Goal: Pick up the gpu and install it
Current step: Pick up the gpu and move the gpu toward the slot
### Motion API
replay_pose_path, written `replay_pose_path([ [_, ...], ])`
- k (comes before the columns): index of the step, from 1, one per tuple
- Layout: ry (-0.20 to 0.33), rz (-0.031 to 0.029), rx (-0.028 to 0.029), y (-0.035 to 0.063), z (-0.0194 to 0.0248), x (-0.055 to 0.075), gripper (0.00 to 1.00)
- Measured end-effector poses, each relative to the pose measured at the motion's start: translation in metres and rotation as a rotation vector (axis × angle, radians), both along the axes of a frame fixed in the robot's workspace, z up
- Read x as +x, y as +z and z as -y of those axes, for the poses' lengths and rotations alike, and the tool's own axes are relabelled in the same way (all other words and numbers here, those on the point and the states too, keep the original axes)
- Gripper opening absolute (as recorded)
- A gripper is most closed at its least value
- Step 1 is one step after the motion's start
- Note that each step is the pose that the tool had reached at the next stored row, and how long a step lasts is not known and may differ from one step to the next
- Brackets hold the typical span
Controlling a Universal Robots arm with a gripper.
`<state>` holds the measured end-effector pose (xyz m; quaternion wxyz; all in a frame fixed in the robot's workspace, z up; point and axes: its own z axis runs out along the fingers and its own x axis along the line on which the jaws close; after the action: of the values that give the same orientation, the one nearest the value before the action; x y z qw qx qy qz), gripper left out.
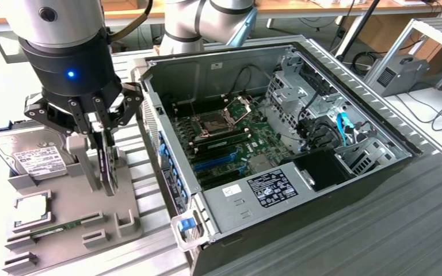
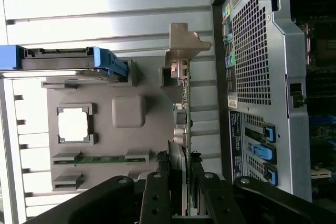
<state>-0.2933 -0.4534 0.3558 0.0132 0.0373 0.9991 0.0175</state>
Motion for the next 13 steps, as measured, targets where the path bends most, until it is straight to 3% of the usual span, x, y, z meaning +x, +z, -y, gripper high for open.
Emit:
replay_pose_path([
  [13, 0.0, 0.0, 0.0001, 0.0033, 0.0, 0.0, 0.26],
])
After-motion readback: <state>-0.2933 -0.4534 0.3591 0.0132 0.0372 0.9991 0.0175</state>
